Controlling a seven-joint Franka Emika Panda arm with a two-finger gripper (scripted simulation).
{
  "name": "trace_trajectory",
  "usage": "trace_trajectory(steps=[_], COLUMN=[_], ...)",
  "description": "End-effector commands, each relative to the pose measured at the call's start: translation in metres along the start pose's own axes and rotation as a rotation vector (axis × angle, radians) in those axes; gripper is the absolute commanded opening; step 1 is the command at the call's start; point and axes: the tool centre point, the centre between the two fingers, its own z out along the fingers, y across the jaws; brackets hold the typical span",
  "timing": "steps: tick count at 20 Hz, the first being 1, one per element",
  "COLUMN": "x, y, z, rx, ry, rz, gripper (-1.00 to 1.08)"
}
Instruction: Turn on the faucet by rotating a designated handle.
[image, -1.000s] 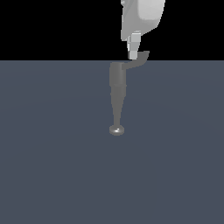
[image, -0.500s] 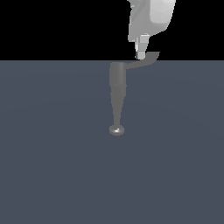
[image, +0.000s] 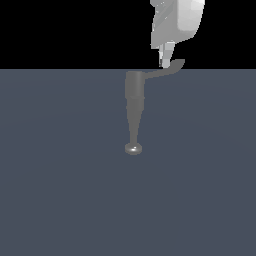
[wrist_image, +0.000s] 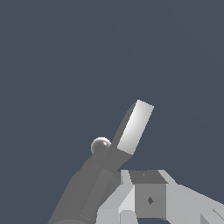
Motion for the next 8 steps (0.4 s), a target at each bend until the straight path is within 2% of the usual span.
trace_trajectory(steps=[1, 8], x=[0.023, 0.038], y=[-0.002, -0.013], z=[0.001, 0.001], rx=[0.0, -0.001], ry=[0.002, 0.002], rz=[0.031, 0.037], gripper=[-1.0, -1.0])
